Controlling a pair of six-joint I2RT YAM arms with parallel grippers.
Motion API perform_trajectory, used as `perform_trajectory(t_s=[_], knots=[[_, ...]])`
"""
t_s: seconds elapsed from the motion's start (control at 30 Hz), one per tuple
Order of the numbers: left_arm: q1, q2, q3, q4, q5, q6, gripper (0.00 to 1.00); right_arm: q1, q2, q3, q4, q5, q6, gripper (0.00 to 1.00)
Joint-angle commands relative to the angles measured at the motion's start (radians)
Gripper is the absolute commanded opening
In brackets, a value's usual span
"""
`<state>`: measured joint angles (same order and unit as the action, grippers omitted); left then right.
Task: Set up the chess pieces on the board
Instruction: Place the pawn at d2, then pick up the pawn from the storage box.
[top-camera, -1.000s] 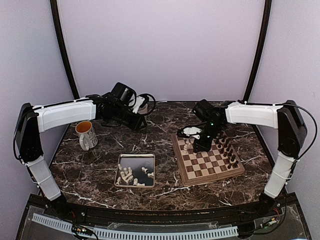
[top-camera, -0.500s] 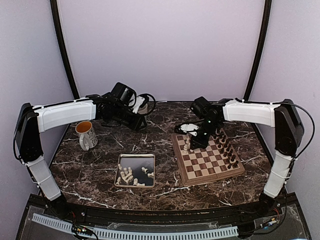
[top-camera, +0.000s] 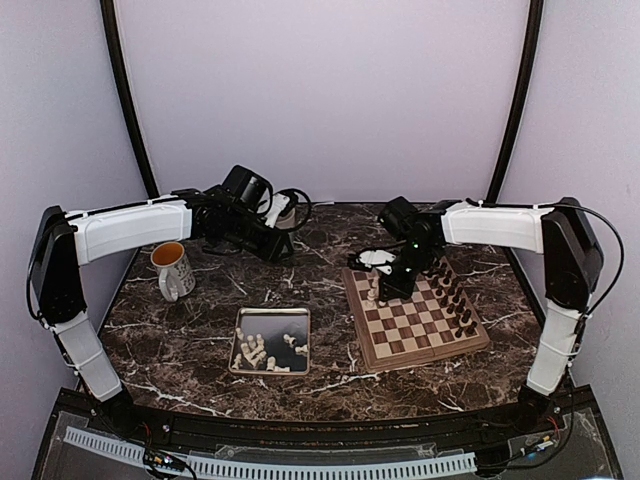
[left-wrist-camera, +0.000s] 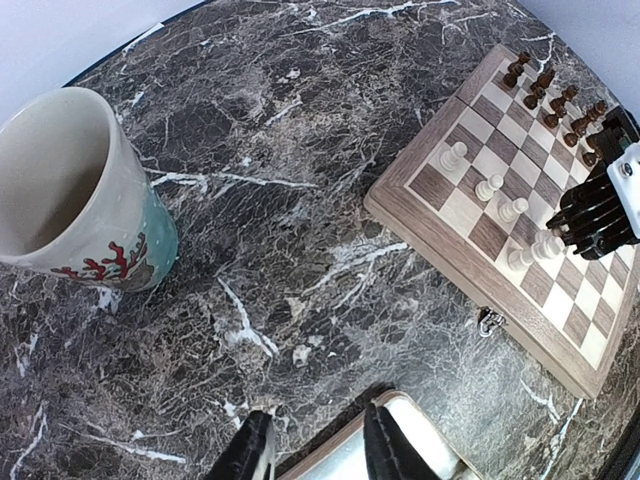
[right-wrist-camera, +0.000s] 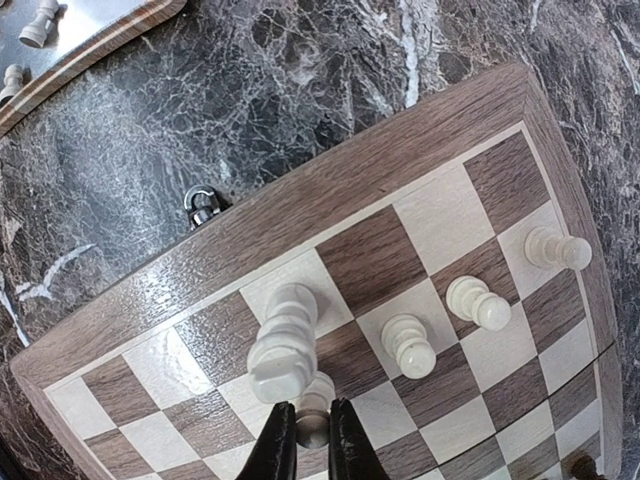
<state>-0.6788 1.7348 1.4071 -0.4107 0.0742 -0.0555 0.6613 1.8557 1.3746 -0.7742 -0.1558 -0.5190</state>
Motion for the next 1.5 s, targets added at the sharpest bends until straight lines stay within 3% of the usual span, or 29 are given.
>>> perform_trajectory(t_s=[0.0,0.37,0.83,1.13,1.47], knots=[[-0.003,-0.016,0.006,-0.020,0.024,0.013,0.33,0.004,0.025,0.020,0.031,0.007,0.009,0.10],[-0.003,-0.015,0.006,-0.020,0.027,0.013,0.33,0.004,0.046,0.017,0.047,0.042,0.014,0.14],[-0.003,-0.010,0.006,-0.020,0.029,0.012,0.33,0.003,0.004,-0.004,0.045,0.042,0.017,0.27],[-0.002,-0.027,-0.016,-0.008,0.045,0.020,0.34,-0.065,-0.240,-0.127,0.076,0.003,-0.006,0.33],[-0.012,-0.038,-0.023,-0.076,0.106,-0.068,0.34,-0.054,-0.415,-0.089,-0.021,-0.085,-0.055,0.33]])
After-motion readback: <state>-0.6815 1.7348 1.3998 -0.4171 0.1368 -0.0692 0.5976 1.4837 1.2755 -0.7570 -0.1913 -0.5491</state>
